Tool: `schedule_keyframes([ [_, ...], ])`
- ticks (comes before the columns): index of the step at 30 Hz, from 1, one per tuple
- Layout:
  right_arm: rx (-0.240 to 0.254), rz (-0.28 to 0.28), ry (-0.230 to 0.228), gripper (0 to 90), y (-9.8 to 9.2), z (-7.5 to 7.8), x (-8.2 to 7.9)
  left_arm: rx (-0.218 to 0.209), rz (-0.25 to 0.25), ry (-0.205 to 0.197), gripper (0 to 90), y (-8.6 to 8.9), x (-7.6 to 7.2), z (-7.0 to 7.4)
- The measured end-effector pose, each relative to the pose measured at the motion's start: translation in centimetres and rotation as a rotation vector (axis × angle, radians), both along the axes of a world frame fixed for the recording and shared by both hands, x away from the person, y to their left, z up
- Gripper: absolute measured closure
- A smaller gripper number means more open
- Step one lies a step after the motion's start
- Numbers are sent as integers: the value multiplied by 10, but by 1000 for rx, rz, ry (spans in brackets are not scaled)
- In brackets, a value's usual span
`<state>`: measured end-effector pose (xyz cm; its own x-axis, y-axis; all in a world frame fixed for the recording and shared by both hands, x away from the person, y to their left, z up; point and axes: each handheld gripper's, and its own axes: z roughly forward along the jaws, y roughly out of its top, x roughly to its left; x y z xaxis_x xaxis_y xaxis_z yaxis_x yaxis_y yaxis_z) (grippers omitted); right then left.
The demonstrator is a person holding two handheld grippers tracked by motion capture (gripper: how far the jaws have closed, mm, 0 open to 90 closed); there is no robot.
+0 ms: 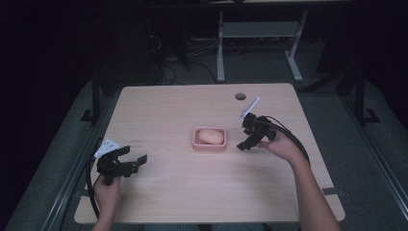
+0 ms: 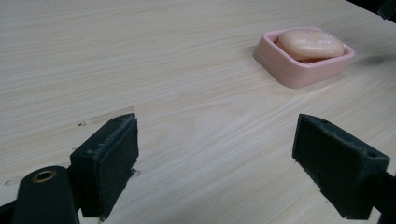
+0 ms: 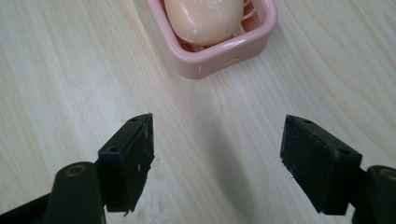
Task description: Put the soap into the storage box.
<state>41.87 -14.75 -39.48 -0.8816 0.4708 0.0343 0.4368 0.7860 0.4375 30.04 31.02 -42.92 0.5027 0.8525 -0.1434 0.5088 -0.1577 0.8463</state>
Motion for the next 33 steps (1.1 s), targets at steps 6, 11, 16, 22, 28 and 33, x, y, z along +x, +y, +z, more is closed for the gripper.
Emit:
schedule_keyframes([
  [6,0,-14,7,253,-9,-2,-4,1,0,2,142,0,0,0],
  [11,5,-24,1,253,-17,-3,-9,5,-3,3,142,0,0,0],
  [16,7,-36,4,253,-24,-7,-13,5,-4,2,142,-1,0,0],
  [22,15,-52,11,253,-32,-9,-18,7,-4,5,142,-1,0,0],
  [28,18,-63,16,253,-39,-12,-23,5,-3,1,142,-1,1,-1],
  [33,27,-69,9,253,-45,-14,-29,5,-3,0,142,-2,1,-1],
])
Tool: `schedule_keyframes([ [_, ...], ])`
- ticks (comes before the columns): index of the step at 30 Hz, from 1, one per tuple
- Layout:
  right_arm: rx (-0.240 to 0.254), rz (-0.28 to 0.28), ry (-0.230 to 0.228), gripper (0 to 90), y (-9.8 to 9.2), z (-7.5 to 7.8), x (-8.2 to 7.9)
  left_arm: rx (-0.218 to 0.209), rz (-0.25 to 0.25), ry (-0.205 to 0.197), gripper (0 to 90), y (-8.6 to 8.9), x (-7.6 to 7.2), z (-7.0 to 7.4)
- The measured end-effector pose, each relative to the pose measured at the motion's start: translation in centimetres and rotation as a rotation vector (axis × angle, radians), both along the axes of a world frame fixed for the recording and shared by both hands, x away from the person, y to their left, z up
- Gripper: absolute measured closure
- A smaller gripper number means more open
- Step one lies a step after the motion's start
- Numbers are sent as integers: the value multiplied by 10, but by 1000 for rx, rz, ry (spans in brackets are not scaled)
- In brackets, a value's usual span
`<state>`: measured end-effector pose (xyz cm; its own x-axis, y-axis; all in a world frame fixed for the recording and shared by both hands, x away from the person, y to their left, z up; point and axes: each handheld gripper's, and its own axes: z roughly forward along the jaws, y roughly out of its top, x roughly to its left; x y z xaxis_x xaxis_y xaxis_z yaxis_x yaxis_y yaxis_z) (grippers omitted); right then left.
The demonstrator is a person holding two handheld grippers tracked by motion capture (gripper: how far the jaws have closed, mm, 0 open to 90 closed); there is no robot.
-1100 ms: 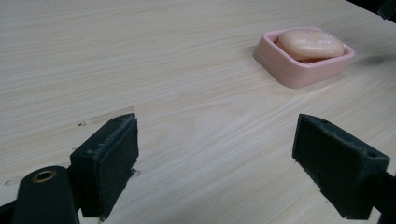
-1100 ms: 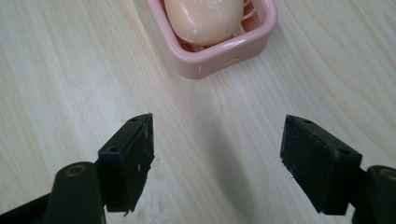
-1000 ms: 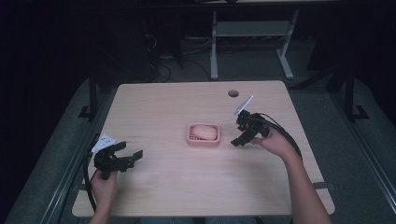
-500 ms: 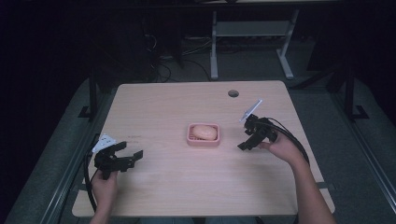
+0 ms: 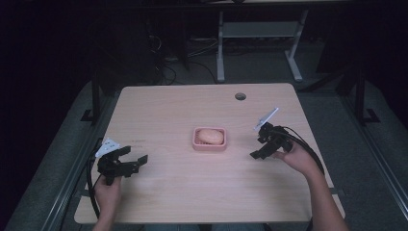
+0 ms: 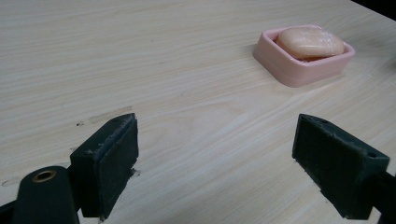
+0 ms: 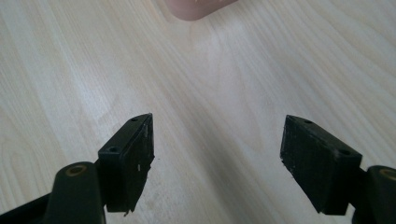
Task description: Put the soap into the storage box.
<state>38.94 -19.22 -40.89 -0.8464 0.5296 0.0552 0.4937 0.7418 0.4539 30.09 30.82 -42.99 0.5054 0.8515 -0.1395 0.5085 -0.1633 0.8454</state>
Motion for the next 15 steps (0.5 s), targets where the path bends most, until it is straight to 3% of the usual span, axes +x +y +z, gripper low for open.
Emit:
schedule_keyframes([
  [15,5,-19,-1,253,-16,-7,-19,13,-8,3,142,0,0,0],
])
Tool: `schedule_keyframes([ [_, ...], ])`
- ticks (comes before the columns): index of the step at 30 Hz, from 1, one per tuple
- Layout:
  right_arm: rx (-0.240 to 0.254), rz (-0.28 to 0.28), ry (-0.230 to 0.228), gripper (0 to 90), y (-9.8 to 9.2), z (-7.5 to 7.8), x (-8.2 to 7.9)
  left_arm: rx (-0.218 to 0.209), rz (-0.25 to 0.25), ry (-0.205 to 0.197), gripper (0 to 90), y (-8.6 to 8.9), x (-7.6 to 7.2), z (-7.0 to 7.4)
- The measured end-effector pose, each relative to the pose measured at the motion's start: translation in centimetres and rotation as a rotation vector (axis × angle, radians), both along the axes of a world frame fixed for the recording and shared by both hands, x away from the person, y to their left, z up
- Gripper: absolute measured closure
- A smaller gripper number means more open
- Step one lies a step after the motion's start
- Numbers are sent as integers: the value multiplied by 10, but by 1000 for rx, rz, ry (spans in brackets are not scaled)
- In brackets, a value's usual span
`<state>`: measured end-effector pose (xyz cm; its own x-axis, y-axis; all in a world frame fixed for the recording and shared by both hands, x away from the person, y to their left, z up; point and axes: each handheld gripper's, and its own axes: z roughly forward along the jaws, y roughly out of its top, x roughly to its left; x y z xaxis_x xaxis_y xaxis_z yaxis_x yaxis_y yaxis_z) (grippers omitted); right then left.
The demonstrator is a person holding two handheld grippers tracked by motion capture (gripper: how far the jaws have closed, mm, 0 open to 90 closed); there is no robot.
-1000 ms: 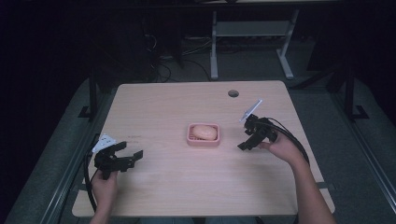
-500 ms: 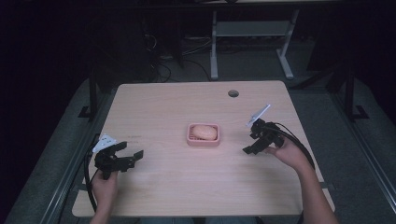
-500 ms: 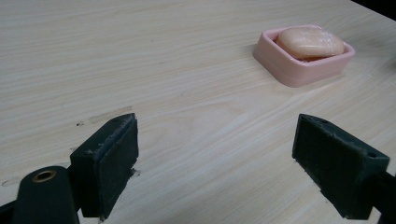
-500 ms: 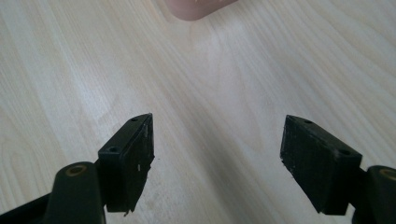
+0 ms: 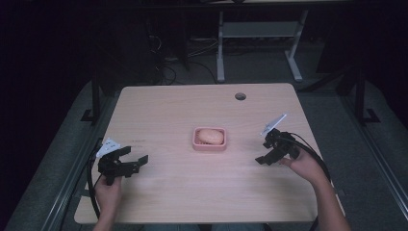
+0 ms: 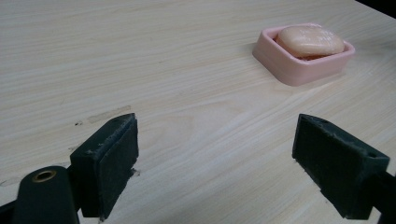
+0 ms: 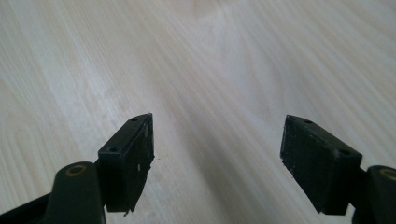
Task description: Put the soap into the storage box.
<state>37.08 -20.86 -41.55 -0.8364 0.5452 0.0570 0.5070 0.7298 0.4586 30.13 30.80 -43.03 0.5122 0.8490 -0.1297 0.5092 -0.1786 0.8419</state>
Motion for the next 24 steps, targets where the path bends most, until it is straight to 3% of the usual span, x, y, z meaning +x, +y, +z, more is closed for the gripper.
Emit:
schedule_keyframes([
  [24,57,-29,-14,253,-17,-18,-35,9,-8,8,142,-2,0,-1],
])
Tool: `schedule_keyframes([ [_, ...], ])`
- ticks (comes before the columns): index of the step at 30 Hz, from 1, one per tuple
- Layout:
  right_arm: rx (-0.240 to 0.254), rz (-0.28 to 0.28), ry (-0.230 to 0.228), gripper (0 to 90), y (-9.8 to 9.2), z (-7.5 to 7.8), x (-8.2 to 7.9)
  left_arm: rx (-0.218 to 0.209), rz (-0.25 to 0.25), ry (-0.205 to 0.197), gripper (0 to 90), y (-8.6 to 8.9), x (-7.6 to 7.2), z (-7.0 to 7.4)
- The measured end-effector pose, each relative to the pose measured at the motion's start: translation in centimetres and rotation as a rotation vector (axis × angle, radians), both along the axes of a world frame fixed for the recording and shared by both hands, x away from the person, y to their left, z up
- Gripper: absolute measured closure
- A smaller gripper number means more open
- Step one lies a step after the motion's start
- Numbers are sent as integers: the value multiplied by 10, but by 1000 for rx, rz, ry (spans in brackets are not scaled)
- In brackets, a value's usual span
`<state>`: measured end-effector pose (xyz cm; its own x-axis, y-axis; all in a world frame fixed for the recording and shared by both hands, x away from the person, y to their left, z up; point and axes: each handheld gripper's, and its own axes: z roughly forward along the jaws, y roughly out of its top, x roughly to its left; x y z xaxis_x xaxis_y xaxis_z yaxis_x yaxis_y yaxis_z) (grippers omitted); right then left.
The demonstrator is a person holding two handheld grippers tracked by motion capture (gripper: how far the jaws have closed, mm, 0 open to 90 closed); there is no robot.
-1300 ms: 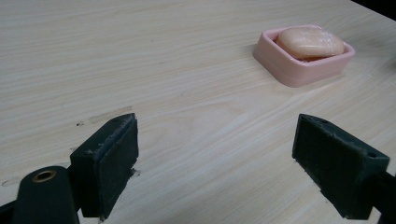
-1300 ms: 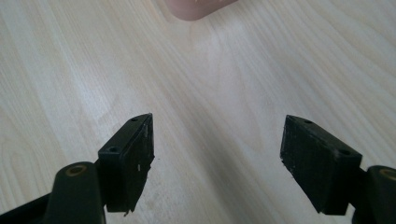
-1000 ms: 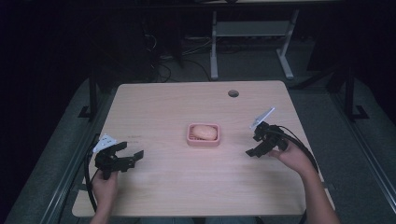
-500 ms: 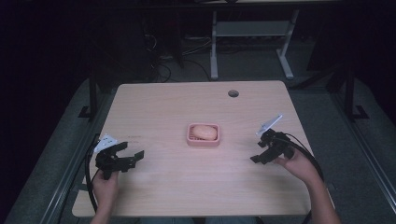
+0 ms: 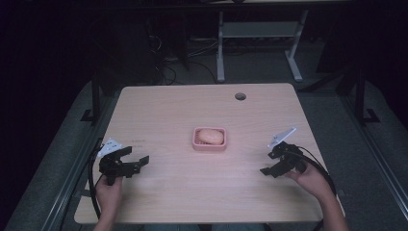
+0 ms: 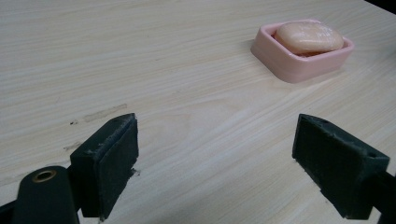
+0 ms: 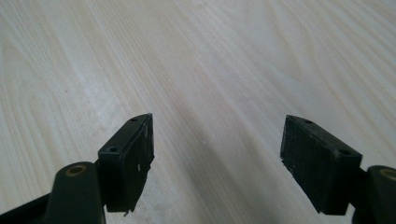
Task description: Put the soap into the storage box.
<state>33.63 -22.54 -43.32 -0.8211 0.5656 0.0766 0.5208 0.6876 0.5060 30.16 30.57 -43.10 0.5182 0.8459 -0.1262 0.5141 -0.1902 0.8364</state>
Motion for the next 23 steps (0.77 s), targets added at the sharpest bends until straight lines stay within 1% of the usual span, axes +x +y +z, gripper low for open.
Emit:
schedule_keyframes([
  [2,5,-7,5,253,-1,-2,-3,0,0,0,142,0,0,0],
  [8,20,-9,-7,253,-3,-7,-14,2,1,0,142,-1,0,0],
  [12,29,-1,-19,253,-2,-11,-23,4,1,4,142,-1,0,0],
  [17,50,-20,-28,253,-2,-17,-35,7,1,4,142,-1,0,0],
  [19,54,-16,-41,253,-2,-19,-39,9,-3,0,142,-2,0,0],
  [21,56,-23,-43,253,-1,-20,-46,16,-6,-6,142,-2,1,0],
  [22,60,-25,-52,253,-1,-20,-49,7,-1,-7,142,-3,1,0],
  [23,69,-26,-62,253,0,-21,-53,9,0,-8,142,-3,1,0],
])
